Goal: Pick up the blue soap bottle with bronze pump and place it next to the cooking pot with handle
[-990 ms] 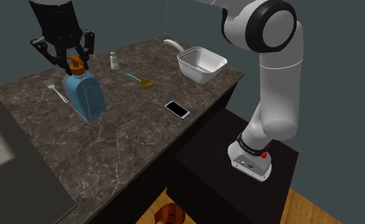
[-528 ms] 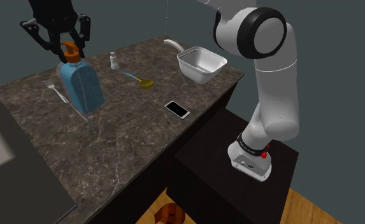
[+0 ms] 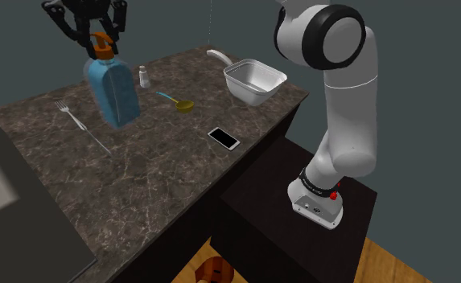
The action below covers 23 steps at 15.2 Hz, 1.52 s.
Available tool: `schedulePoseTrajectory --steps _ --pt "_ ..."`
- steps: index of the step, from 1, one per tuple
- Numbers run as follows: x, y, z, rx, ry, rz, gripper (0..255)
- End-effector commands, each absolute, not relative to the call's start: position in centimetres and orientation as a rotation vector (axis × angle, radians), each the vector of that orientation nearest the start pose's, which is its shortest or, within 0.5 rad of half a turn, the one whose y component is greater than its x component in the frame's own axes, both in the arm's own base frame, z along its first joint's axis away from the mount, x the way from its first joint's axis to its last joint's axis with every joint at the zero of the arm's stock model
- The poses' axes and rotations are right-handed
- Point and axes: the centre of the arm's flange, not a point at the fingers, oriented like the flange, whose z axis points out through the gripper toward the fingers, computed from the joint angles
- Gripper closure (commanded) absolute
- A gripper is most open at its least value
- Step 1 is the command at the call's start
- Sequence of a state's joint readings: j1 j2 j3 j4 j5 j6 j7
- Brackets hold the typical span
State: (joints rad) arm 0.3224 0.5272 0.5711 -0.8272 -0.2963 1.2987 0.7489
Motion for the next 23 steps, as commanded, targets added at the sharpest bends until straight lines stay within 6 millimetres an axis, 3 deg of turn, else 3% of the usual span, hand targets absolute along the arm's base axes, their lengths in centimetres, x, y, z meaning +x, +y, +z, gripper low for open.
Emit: schedulePoseTrajectory --steps 1,23 --pt "53.3 36.6 64.9 -3.145 0.004 -0.016 255" --pt "58.1 8.2 68.8 -3.145 0.004 -0.016 255"
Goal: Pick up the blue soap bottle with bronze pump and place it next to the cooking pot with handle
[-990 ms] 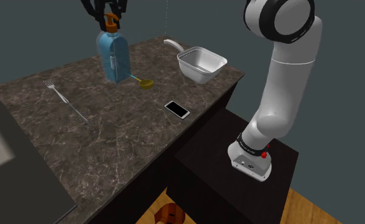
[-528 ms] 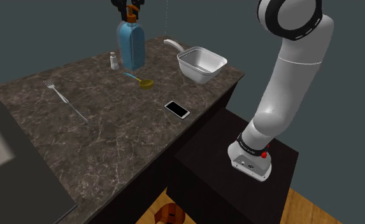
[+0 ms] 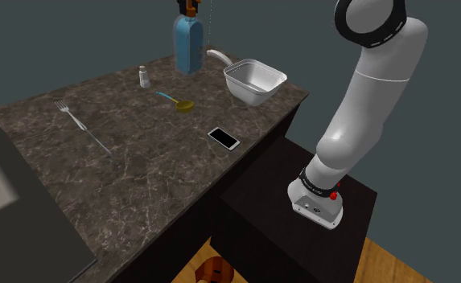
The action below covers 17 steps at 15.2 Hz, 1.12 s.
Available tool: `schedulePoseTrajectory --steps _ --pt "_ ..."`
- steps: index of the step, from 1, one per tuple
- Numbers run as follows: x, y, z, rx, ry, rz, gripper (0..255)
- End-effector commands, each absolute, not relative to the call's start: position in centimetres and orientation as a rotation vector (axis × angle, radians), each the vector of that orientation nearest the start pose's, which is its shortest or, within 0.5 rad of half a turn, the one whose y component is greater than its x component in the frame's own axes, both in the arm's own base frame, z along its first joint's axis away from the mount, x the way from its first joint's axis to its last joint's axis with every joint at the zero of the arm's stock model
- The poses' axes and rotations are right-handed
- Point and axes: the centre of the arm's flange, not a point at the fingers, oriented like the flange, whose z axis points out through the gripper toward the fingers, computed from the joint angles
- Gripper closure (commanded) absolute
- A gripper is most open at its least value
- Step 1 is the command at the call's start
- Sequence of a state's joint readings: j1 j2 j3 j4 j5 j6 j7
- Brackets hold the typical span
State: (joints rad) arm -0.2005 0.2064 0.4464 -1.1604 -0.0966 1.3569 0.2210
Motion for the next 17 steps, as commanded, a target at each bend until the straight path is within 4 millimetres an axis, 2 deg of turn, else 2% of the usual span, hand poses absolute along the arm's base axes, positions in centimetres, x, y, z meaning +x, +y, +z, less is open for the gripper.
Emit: schedulePoseTrajectory --steps 1,12,13,17 --pt "58.4 6.9 69.0 -3.145 0.004 -0.016 255" --pt "60.8 -7.3 71.0 -3.145 0.004 -0.016 255" --pt "60.9 -7.8 71.0 -3.145 0.004 -0.016 255" --pt "60.9 -7.8 68.9 -3.145 0.004 -0.016 255"
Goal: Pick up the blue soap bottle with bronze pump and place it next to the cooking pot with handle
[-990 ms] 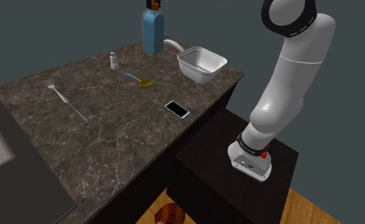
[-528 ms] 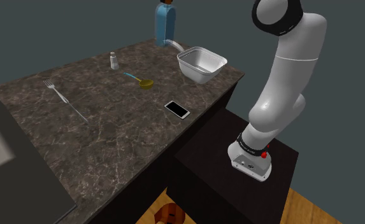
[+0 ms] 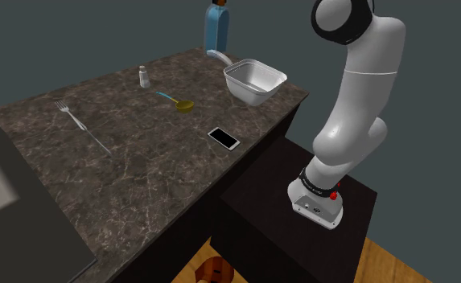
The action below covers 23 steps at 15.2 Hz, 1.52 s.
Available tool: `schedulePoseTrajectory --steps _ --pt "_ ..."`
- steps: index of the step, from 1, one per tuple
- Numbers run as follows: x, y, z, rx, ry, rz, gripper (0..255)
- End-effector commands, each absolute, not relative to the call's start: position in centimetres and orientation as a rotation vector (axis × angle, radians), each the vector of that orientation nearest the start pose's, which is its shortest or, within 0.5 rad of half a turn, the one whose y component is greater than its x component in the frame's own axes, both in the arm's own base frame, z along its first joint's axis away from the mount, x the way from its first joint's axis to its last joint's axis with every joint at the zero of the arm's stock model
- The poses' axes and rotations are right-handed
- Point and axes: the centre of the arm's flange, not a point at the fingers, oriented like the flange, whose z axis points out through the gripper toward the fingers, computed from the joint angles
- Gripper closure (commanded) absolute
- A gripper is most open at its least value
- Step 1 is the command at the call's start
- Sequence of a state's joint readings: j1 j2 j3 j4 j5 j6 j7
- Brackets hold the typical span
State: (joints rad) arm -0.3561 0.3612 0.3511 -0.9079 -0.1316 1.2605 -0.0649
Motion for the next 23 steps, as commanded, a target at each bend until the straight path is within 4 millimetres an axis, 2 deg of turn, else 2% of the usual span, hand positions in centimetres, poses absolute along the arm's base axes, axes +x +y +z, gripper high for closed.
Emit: schedulePoseTrajectory --steps 1,23 --pt "60.9 -7.8 68.4 -3.145 0.004 -0.016 255" --pt "60.9 -7.8 56.8 -3.145 0.004 -0.016 255"
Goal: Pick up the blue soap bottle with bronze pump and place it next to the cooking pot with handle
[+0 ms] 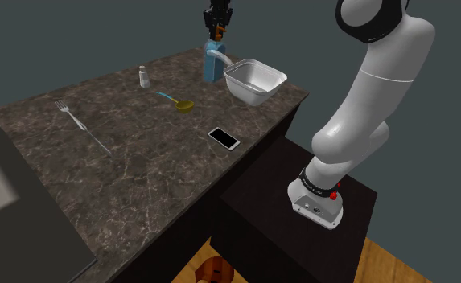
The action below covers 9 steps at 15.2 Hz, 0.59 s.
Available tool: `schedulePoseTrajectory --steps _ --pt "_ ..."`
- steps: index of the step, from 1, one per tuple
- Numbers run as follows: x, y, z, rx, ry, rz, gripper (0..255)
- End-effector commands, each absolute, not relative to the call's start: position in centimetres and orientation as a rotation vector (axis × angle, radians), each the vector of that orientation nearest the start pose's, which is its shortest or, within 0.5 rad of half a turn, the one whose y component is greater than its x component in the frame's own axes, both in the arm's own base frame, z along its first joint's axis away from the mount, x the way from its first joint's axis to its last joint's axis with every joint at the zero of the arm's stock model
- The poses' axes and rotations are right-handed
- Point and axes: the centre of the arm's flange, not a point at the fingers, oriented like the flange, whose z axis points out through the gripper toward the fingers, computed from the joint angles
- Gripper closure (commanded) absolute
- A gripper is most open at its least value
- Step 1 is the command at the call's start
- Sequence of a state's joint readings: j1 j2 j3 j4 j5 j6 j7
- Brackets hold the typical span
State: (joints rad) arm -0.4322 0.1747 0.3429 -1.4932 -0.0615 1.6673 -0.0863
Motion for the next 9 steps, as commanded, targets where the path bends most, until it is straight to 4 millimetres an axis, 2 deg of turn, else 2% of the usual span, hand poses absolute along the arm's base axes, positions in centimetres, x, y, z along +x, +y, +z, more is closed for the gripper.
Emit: schedulePoseTrajectory --steps 1,9 --pt "60.9 -7.8 56.2 -3.145 0.004 -0.016 255" --pt "60.9 -7.8 52.0 -3.145 0.004 -0.016 255"
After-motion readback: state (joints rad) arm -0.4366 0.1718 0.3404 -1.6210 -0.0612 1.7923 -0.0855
